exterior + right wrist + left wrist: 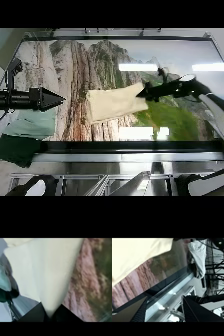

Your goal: Fold the shirts.

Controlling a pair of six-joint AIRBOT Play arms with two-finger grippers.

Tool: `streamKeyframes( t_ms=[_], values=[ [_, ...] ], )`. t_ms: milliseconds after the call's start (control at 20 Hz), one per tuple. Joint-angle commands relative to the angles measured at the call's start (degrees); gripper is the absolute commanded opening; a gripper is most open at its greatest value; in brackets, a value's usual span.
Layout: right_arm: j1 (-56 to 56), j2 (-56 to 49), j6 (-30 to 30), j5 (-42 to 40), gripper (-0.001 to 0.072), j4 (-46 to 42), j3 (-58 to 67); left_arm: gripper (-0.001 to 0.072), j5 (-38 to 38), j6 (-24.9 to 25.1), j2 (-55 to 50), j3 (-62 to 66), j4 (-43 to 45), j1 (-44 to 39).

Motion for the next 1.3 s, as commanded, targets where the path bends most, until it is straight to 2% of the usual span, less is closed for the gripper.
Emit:
streamKeyframes(
  t_ms=[0, 150, 300, 450, 550, 750, 800, 850, 950, 1050, 1200, 1250],
  values=[
    [-10.7, 10.0, 6.1, -0.8, 0.0020, -5.7, 6.0, 0.0467, 0.1, 0.1, 0.0, 0.0, 0.0, 0.0],
    [-27.2, 21.2, 20.2, 2.1, 0.0020, -24.3, 9.5, 0.0467, 0.0, 0.1, 0.0, 0.0, 0.0, 0.0],
    [-41.0, 29.2, 27.9, 11.3, 0.0020, -44.9, 6.5, 0.0467, -1.0, 0.1, 0.0, 0.0, 0.3, 0.0],
    [-49.2, 34.5, 29.5, 10.3, 0.0020, -58.5, -4.6, 0.0467, -1.0, 0.1, 0.0, 0.0, 0.5, 0.0],
    [-54.2, 36.1, 29.4, 6.7, 0.0020, -61.4, -13.0, 0.0467, -1.4, 0.1, 0.0, 0.0, 0.5, 0.0],
    [-60.0, 36.1, 27.7, 5.0, 0.0034, -61.1, -19.2, 0.0467, -1.4, 0.1, 0.0, 0.0, 0.5, 0.0],
    [-60.0, 36.2, 27.7, 5.5, 0.0249, -61.1, -19.1, 0.0468, -1.4, 0.1, 0.0, 0.0, 0.5, 0.0],
    [-59.9, 36.3, 27.7, 6.3, 0.0672, -61.0, -19.1, 0.0467, -1.4, 0.1, 0.0, 0.0, 0.5, 0.0],
    [-59.8, 37.0, 27.5, 7.3, 0.0695, -58.0, -19.0, 0.0468, -1.4, 0.1, 0.0, 0.0, 0.5, 0.0],
    [-59.7, 38.3, 25.3, 8.8, 0.0695, -50.5, -18.6, 0.0467, -1.3, 0.1, 0.0, 0.0, 0.4, 0.0],
    [-57.0, 41.8, 19.8, 10.6, 0.0694, -32.1, -18.3, 0.0467, -1.2, 0.1, 0.0, 0.0, -0.2, 0.0],
    [-54.1, 42.7, 17.2, 11.2, 0.0660, -25.3, -18.3, 0.0464, -1.3, 0.1, 0.0, 0.3, -0.7, 0.0]
  ],
)
